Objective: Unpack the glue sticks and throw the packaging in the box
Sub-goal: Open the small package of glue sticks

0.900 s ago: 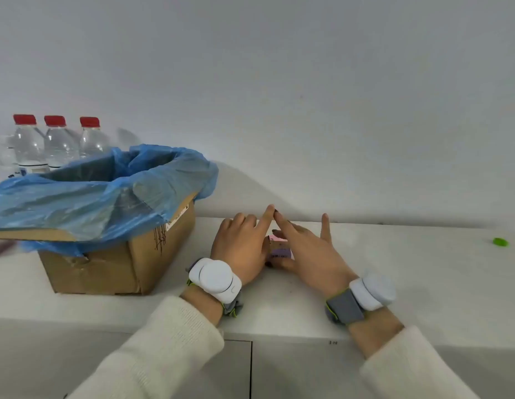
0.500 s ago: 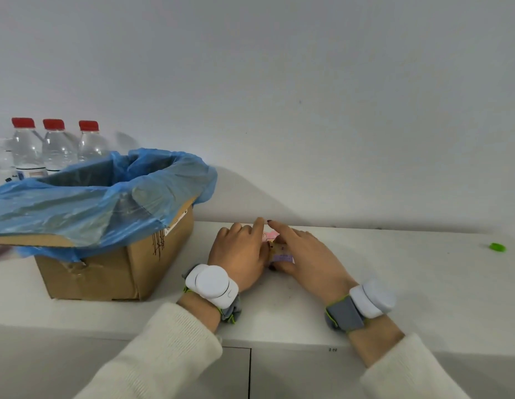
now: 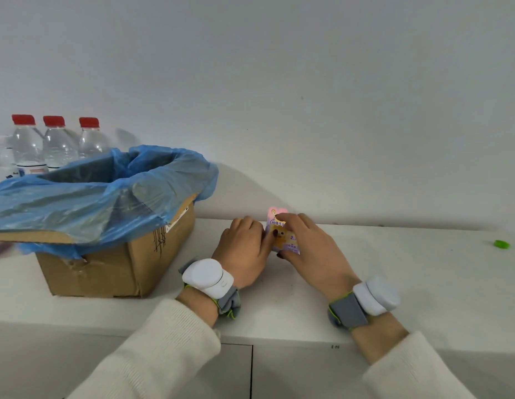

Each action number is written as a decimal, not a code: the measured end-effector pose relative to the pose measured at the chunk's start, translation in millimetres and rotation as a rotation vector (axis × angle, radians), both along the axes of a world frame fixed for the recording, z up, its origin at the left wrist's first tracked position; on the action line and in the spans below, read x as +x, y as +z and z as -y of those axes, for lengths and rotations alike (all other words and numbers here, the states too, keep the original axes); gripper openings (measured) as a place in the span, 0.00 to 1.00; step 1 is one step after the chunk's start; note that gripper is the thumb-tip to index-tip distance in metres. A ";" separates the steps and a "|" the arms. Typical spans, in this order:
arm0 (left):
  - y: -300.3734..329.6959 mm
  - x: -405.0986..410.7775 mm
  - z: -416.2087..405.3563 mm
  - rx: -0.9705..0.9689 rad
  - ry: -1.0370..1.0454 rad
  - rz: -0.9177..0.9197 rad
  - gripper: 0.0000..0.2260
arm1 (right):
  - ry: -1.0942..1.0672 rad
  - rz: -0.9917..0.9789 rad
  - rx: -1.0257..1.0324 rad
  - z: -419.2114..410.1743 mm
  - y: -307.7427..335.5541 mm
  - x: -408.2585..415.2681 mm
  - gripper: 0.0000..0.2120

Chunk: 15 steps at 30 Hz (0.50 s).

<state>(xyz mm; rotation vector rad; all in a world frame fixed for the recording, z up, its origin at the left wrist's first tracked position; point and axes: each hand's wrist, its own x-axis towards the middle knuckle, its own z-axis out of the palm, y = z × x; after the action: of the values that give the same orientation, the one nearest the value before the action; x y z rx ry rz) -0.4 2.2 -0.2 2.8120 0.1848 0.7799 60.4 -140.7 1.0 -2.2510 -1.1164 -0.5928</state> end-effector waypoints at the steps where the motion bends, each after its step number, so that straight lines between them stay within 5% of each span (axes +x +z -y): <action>1: 0.5 -0.3 0.7 -0.014 -0.008 0.023 0.16 | -0.003 0.003 -0.001 0.0 -0.3 0.1 0.26; 15: 2.1 -0.7 0.7 -0.075 -0.077 0.172 0.11 | -0.053 -0.023 0.004 1.3 2.9 -1.4 0.18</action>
<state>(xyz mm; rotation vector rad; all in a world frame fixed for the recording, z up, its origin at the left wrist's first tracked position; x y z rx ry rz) -1.2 1.5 1.9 2.6482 0.0757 0.9704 59.0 -142.0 3.9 -2.2840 -1.0461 -0.5882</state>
